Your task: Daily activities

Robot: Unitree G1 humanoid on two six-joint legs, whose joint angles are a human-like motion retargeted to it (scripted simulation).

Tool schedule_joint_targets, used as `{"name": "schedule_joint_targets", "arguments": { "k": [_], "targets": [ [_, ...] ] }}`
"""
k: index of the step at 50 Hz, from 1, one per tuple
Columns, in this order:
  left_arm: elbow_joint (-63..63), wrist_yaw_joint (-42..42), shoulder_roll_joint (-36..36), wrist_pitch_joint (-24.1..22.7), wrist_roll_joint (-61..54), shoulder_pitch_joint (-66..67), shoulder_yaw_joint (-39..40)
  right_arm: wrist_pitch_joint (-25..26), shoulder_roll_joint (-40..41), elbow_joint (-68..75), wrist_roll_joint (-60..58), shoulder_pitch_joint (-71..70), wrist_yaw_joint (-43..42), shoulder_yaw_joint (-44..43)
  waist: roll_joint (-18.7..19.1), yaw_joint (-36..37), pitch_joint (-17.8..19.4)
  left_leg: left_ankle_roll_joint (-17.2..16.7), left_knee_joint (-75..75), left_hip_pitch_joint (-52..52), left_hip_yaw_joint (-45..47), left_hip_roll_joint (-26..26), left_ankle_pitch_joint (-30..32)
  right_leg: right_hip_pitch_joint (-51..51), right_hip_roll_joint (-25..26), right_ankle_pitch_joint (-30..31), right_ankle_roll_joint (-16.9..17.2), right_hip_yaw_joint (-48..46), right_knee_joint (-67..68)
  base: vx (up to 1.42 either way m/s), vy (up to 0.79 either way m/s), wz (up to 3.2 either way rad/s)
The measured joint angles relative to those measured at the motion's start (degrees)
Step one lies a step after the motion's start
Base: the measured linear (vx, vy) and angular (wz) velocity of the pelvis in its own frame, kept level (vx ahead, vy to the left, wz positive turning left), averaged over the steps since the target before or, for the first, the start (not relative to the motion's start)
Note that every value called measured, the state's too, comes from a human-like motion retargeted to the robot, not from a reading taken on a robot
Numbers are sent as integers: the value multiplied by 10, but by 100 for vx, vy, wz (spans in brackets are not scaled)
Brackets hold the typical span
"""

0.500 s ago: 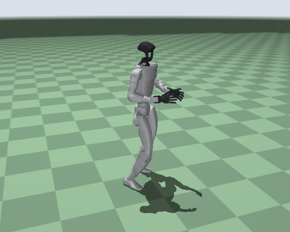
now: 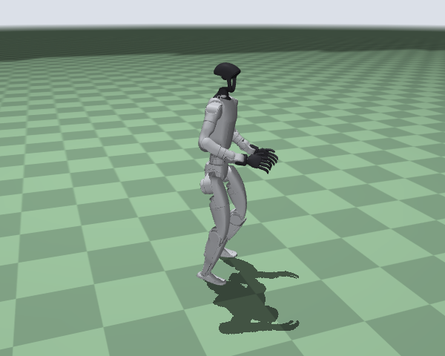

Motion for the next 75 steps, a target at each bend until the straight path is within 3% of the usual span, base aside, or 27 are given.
{"name": "schedule_joint_targets", "arguments": {
  "k": [7,13,29,49,58,68,75],
  "targets": [
    [11,13,-3,4,27,-19,4,2,-8,17,-15,15,14,-5,8,-4,3,2,47,-41,39,68,6,20,43,26,-9,-22,-63,-3,-13,11],
    [15,33,-5,5,35,-31,8,7,-11,21,-22,24,15,-12,13,-11,0,4,42,-56,65,90,-1,29,62,44,-9,-34,-103,-3,-7,4],
    [28,83,-21,1,35,-33,18,16,7,21,-23,35,-23,-43,24,-35,-7,7,-13,-47,96,93,3,39,72,73,-2,-41,-156,0,0,0],
    [79,116,-44,-7,34,-74,33,14,13,24,-40,29,-63,-68,43,-34,10,11,18,-57,91,94,7,43,68,76,-1,-45,-150,0,0,0],
    [147,118,-55,5,69,-106,32,16,10,50,-53,22,-76,-75,55,-27,15,9,57,-75,89,74,-3,33,57,75,4,-56,-134,-6,3,2],
    [261,98,-54,25,98,-116,19,17,13,135,-55,57,-84,-74,72,-17,11,19,207,-83,52,86,-22,19,50,79,12,-56,-114,-5,8,-9],
    [320,80,-59,33,105,-114,1,20,19,203,-55,63,-95,-75,87,-17,0,0,230,-56,8,77,-15,14,57,107,22,-42,-137,-4,13,-28]
  ]
}}
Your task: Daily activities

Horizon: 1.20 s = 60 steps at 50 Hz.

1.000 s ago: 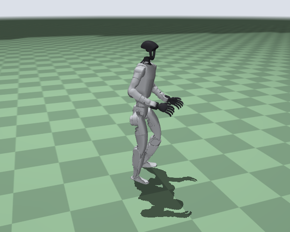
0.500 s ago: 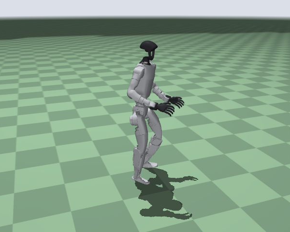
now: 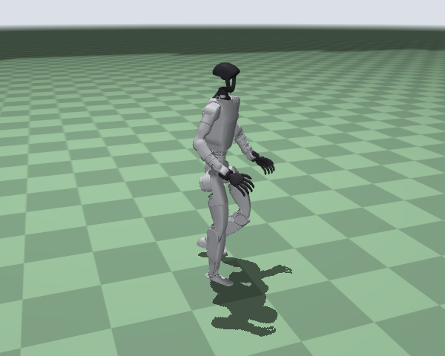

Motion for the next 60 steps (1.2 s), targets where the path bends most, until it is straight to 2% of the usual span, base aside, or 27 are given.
{"name": "schedule_joint_targets", "arguments": {
  "k": [8,10,16,20,23,37,48,60],
  "targets": [
    [-5,-33,-13,-8,5,1,-40,3,11,52,29,-8,-4,-1,3,-27,-4,-10,-151,64,3,-50,-42,-25,-24,28,22,20,-4,-8,16,-27],
    [-23,-47,-10,-11,5,-4,-54,3,12,51,42,-16,2,-3,-13,-40,-5,1,-213,85,26,-81,-48,-44,-53,27,33,26,10,-12,17,-13],
    [-100,-71,3,-36,12,-16,-97,-5,29,1,59,-25,15,9,-28,-66,1,24,-283,95,82,-105,-84,-102,-83,37,58,44,54,-17,17,-25],
    [-160,-86,21,-50,9,-33,-121,-12,36,-60,59,-36,31,28,-53,-81,4,36,-332,98,114,-136,-69,-141,-113,63,76,56,76,-19,14,-30],
    [-205,-95,34,-58,3,-45,-134,-18,38,-109,55,-46,46,47,-68,-85,4,40,-365,97,136,-151,-51,-162,-138,69,70,49,85,-18,10,-36],
    [-353,-127,61,-65,-4,-45,-147,-30,38,-267,37,-121,99,118,-130,-94,-10,44,-488,124,162,-205,28,-161,-187,31,81,137,154,-9,-1,-7],
    [-426,-144,66,-62,25,-20,-107,-27,54,-317,21,-159,109,111,-146,-76,-25,40,-517,150,138,-205,56,-105,-184,-7,75,157,120,4,-16,8],
    [-459,-128,49,-46,15,14,3,-20,47,-304,58,-129,90,23,-115,-48,-15,21,-412,142,100,-141,53,-29,-138,-53,49,119,74,8,-20,3]
  ]
}}
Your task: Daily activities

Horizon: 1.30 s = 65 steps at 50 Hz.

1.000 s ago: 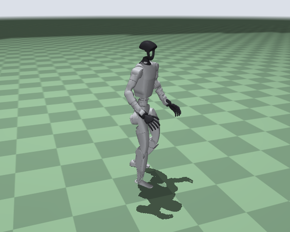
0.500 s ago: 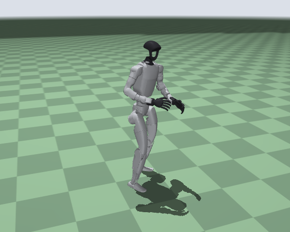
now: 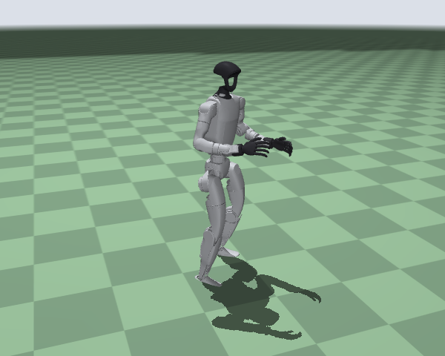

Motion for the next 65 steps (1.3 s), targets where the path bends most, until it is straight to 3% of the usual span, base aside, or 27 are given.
{"name": "schedule_joint_targets", "arguments": {
  "k": [8,19,25,33,46,65],
  "targets": [
    [4,22,-22,9,-24,9,56,1,-4,34,34,28,0,-39,45,14,20,-21,125,-31,-27,75,6,52,58,0,-21,-21,-35,5,-17,-5],
    [9,4,-58,14,-45,8,58,1,-1,78,69,55,51,-38,105,19,46,-45,217,-80,-28,165,80,111,121,27,-37,-37,-101,0,-12,0],
    [9,-13,-72,12,-51,12,44,1,5,89,82,66,78,-30,124,24,50,-69,174,-94,-68,143,54,130,132,45,-36,-31,-133,-1,-3,-9],
    [-1,-26,-82,7,-56,19,27,1,8,85,97,76,94,-29,128,20,53,-71,127,-90,-73,120,63,143,127,56,-32,-24,-159,1,0,-1],
    [-40,-43,-92,5,-21,0,-11,-8,27,5,80,59,87,-17,111,17,56,-40,96,-59,-49,96,45,156,103,52,-20,-3,-172,7,6,-12],
    [-90,-38,-48,-8,63,-28,-53,-15,17,-102,-8,-10,41,3,52,36,52,12,63,-11,9,43,-8,156,42,39,15,27,-155,7,11,-13]
  ]
}}
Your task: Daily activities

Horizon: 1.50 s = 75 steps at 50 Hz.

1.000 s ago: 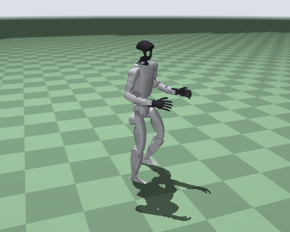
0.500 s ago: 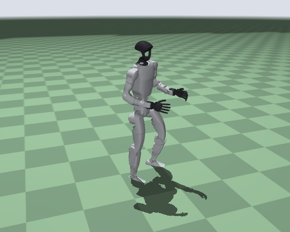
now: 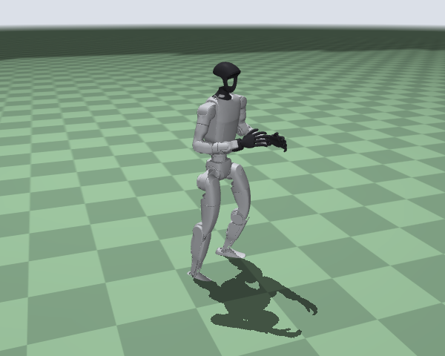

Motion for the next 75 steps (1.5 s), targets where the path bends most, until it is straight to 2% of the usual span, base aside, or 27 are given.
{"name": "schedule_joint_targets", "arguments": {
  "k": [20,35,43,51,57,60,64,67,70,75],
  "targets": [
    [6,2,34,-7,55,-21,-23,3,-6,18,-87,-66,-6,35,-53,4,-17,36,-56,27,58,-67,-23,-60,-62,-13,40,47,82,6,12,-12],
    [109,-69,46,13,43,-44,-63,18,-4,109,-74,-85,80,76,-87,-23,-32,44,-120,52,93,-109,-9,-117,-88,-29,59,76,159,6,7,-15],
    [224,-111,33,30,45,-54,-96,36,13,243,-53,-83,122,101,-95,-38,-44,45,-143,59,110,-120,-6,-141,-93,-26,69,84,182,4,5,-17],
    [396,-152,10,52,72,-62,-126,57,49,434,-35,-72,159,123,-97,-46,-54,50,-154,60,115,-128,-9,-166,-96,-23,74,83,220,2,6,-6],
    [554,-169,-7,74,93,-58,-128,77,83,611,-15,-60,182,124,-102,-47,-54,60,-149,65,103,-141,-16,-193,-110,-44,60,63,310,1,6,15],
    [624,-170,-7,87,98,-54,-117,86,96,694,4,-54,185,113,-105,-48,-47,65,-142,70,90,-150,-21,-215,-124,-43,45,44,389,1,3,33],
    [694,-152,6,101,91,-52,-84,91,108,781,33,-51,181,84,-108,-55,-34,72,-129,73,61,-166,-26,-244,-121,27,57,50,497,2,2,56],
    [728,-132,21,111,76,-45,-50,94,111,819,53,-44,177,61,-107,-60,-26,73,-118,75,43,-172,-28,-269,-115,10,45,54,543,4,1,55],
    [752,-108,41,115,52,-46,-12,93,114,846,77,-44,175,39,-97,-67,-19,71,-120,76,19,-171,-27,-293,-95,-11,35,53,547,7,1,69],
    [764,-76,57,115,6,-52,37,95,119,869,112,-37,176,16,-79,-76,-13,60,-129,80,-23,-164,-22,-326,-51,-13,29,74,466,10,-1,82]
  ]
}}
